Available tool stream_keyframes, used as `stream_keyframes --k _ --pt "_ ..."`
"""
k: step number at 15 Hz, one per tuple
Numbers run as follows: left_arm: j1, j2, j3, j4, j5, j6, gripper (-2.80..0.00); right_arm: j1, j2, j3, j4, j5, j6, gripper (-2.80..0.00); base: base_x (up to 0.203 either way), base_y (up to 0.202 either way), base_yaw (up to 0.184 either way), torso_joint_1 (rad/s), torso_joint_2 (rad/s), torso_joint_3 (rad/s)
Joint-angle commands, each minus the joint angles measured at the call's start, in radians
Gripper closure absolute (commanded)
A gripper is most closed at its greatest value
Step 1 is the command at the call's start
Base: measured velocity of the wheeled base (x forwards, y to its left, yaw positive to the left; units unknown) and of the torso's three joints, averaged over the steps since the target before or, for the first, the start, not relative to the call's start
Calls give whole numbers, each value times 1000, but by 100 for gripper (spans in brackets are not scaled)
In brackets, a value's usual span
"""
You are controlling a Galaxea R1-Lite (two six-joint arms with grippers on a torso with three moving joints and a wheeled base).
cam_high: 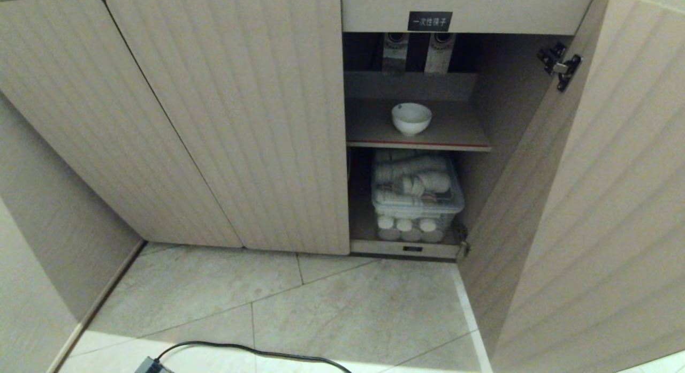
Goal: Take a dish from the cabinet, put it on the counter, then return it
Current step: Take the bowl from the cabinet
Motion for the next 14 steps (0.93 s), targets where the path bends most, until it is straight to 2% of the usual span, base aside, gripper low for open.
stream_keyframes --k 1,14 --pt "0 0 1 0 1 -1 0 0 1 0 0 0 2 0 0 0 0 0 0 0" --pt "0 0 1 0 2 -1 0 0 1 0 0 0 2 0 0 0 0 0 0 0"
